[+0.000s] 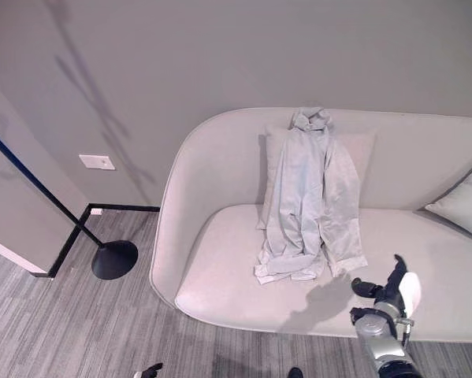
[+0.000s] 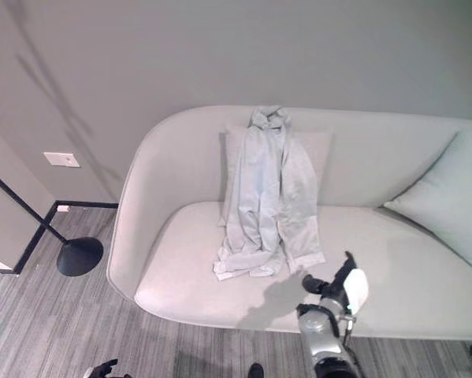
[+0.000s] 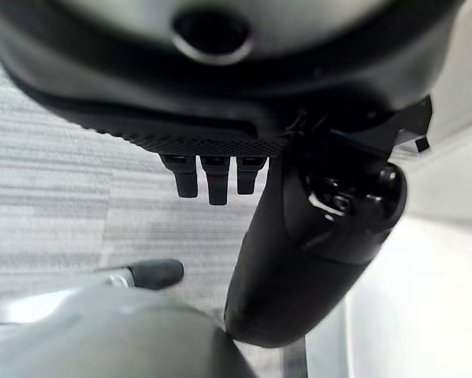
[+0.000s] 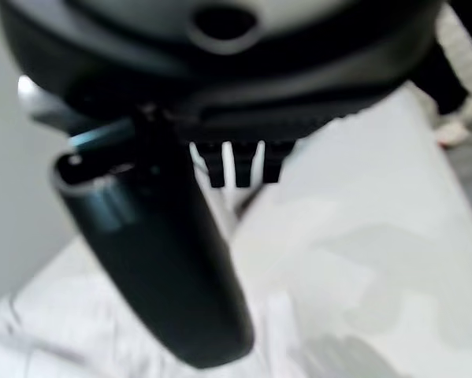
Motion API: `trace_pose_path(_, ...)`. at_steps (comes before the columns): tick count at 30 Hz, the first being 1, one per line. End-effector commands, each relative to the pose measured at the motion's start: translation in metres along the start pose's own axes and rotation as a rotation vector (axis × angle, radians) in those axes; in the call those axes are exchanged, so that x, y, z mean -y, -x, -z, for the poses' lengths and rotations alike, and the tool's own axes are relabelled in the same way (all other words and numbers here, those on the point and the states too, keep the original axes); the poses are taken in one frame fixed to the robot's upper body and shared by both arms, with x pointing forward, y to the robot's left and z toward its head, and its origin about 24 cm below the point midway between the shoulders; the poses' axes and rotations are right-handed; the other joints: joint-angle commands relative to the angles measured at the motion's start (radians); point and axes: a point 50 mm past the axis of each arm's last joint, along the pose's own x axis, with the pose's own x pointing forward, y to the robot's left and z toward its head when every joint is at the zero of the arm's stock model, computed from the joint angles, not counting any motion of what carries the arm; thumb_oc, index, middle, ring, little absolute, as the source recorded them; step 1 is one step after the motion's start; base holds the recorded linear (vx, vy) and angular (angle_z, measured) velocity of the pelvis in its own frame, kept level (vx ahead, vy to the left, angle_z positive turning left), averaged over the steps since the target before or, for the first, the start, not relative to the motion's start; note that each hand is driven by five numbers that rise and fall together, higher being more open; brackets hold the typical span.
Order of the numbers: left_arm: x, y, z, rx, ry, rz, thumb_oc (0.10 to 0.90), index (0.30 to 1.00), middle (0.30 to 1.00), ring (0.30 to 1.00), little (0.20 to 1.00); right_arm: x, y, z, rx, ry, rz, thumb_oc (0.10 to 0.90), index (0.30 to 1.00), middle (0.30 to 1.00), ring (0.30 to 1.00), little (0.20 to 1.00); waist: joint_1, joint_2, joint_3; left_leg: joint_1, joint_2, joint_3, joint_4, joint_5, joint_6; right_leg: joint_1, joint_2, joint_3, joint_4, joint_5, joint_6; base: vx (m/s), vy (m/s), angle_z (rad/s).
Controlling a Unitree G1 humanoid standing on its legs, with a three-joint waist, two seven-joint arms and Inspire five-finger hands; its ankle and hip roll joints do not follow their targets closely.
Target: Hang the clothes on the sofa on the clothes rack.
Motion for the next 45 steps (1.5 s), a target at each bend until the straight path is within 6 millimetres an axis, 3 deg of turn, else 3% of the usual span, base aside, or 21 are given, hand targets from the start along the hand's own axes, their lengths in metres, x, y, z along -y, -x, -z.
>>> trace_pose_path(1, 0.019, -0.003, -0.036, 0.138, -0.090, 0.064, 0.800, 0.900, 0.900, 0.900, 0.900, 0.002, -0.023, -0.059, 0.146, -0.276, 0.071, 0.800, 0.900, 0.900, 0.900, 0.900, 0.030, -0.018, -0.018, -0.040, 0.090, -0.030, 0.002, -0.032, -0.036, -0.044, -0.060, -0.001, 0.008, -0.085, 0.054, 0.08, -0.132, 0.19)
trace_pose_path(4, 0.022, -0.003, -0.042, 0.165, -0.094, 0.076, 0.800, 0.900, 0.900, 0.900, 0.900, -0.003, -0.023, -0.061, 0.124, -0.336, 0.018, 0.800, 0.900, 0.900, 0.900, 0.900, 0.030, -0.005, -0.015, -0.057, 0.113, -0.017, 0.002, -0.006, -0.055, -0.032, -0.049, -0.022, 0.008, -0.108, 0.043, 0.09, -0.093, 0.33)
trace_pose_path(9, 0.032, 0.000, -0.049, 0.224, -0.192, 0.138, 0.800, 0.900, 0.900, 0.900, 0.900, -0.007, -0.026, -0.066, 0.123, -0.366, -0.063, 0.800, 0.900, 0.900, 0.900, 0.900, 0.019, 0.005, 0.027, -0.097, 0.133, 0.105, 0.045, 0.038, -0.049, 0.001, -0.064, -0.082, 0.008, -0.124, 0.027, 0.07, -0.031, 0.45)
trace_pose_path(13, 0.035, 0.002, -0.042, 0.244, -0.306, 0.186, 0.800, 0.900, 0.900, 0.900, 0.900, -0.012, -0.034, -0.084, 0.144, -0.358, -0.069, 0.800, 0.900, 0.900, 0.900, 0.900, 0.026, 0.027, 0.044, -0.113, 0.125, 0.101, 0.033, 0.035, -0.054, -0.011, -0.070, -0.088, 0.008, -0.113, 0.034, 0.08, 0.005, 0.31)
trace_pose_path(17, 0.027, 0.000, -0.057, 0.302, -0.302, 0.155, 0.800, 0.900, 0.900, 0.900, 0.900, -0.001, -0.051, -0.115, 0.193, -0.344, 0.032, 0.800, 0.900, 0.900, 0.900, 0.900, 0.031, 0.046, 0.083, -0.183, 0.101, 0.081, 0.018, 0.062, -0.048, -0.109, -0.100, -0.090, 0.064, -0.101, 0.032, -0.09, 0.051, 0.09)
trace_pose_path(18, 0.021, -0.002, -0.072, 0.349, -0.288, 0.120, 0.800, 0.900, 0.900, 0.900, 0.900, 0.011, -0.060, -0.137, 0.240, -0.343, 0.119, 0.800, 0.900, 0.900, 0.900, 0.900, 0.034, 0.056, 0.107, -0.217, 0.095, 0.074, 0.010, 0.076, -0.043, -0.187, -0.119, -0.088, 0.148, -0.116, 0.028, -0.16, 0.068, 0.14)
trace_pose_path(20, 0.018, -0.003, -0.084, 0.379, -0.282, 0.083, 0.800, 0.900, 0.900, 0.900, 0.900, 0.020, -0.062, -0.159, 0.307, -0.354, 0.188, 0.800, 0.900, 0.900, 0.900, 0.900, 0.034, 0.063, 0.123, -0.240, 0.097, 0.074, 0.002, 0.085, -0.042, -0.249, -0.130, -0.083, 0.212, -0.131, 0.028, -0.09, 0.039, 0.21)
trace_pose_path(23, 0.016, -0.003, -0.088, 0.389, -0.274, 0.066, 0.800, 0.900, 0.900, 0.900, 0.900, 0.023, -0.061, -0.167, 0.331, -0.364, 0.220, 0.800, 0.900, 0.900, 0.900, 0.900, 0.033, 0.063, 0.128, -0.249, 0.097, 0.075, 0.002, 0.086, -0.041, -0.274, -0.132, -0.077, 0.234, -0.136, 0.029, -0.03, -0.001, 0.14)
trace_pose_path(27, 0.018, -0.002, -0.108, 0.462, -0.264, 0.031, 0.800, 0.900, 0.900, 0.900, 0.900, 0.032, -0.056, -0.195, 0.423, -0.420, 0.296, 0.800, 0.900, 0.900, 0.900, 0.900, 0.038, 0.063, 0.151, -0.290, 0.106, 0.061, 0.002, 0.095, -0.045, -0.369, -0.139, -0.067, 0.321, -0.161, 0.034, -0.02, -0.027, 0.06)
trace_pose_path(30, 0.024, 0.002, -0.124, 0.554, -0.364, 0.054, 0.800, 0.900, 0.900, 0.900, 0.900, 0.032, -0.061, -0.205, 0.382, -0.497, 0.280, 0.800, 0.900, 0.900, 0.900, 0.900, 0.045, 0.071, 0.164, -0.327, 0.112, 0.040, 0.002, 0.106, -0.052, -0.425, -0.147, -0.067, 0.389, -0.186, 0.037, -0.01, -0.043, 0.03)
trace_pose_path(35, 0.028, 0.008, -0.137, 0.636, -0.440, 0.081, 0.800, 0.900, 0.900, 0.900, 0.900, 0.034, -0.078, -0.200, 0.276, -0.429, 0.255, 0.800, 0.900, 0.900, 0.900, 0.900, 0.072, 0.087, 0.180, -0.376, 0.125, 0.007, 0.002, 0.135, -0.065, -0.476, -0.145, -0.089, 0.459, -0.221, 0.028, -0.01, -0.066, 0.11)
trace_pose_path(38, 0.028, 0.008, -0.140, 0.637, -0.417, 0.057, 0.800, 0.900, 0.900, 0.900, 0.900, 0.041, -0.085, -0.189, 0.177, -0.374, 0.334, 0.800, 0.900, 0.900, 0.900, 0.900, 0.096, 0.099, 0.192, -0.405, 0.134, -0.011, 0.002, 0.157, -0.072, -0.508, -0.138, -0.100, 0.498, -0.242, 0.023, -0.02, -0.085, 0.20)
trace_pose_path(40, 0.027, 0.007, -0.143, 0.638, -0.404, 0.013, 0.800, 0.900, 0.900, 0.900, 0.900, 0.038, -0.086, -0.182, 0.128, -0.358, 0.337, 0.800, 0.900, 0.900, 0.900, 0.900, 0.102, 0.107, 0.203, -0.417, 0.137, -0.026, 0.002, 0.152, -0.079, -0.547, -0.137, -0.088, 0.552, -0.286, 0.028, 0.04, -0.104, 0.27)
trace_pose_path(45, 0.021, 0.013, -0.162, 0.752, -0.450, -0.023, 0.800, 0.900, 0.900, 0.900, 0.900, 0.067, -0.103, -0.173, -0.005, -0.480, 0.355, 0.800, 0.900, 0.900, 0.900, 0.900, 0.136, 0.122, 0.220, -0.479, 0.128, -0.049, 0.002, 0.170, -0.084, -0.651, -0.152, -0.080, 0.643, -0.314, 0.023, -0.03, -0.073, 0.09)
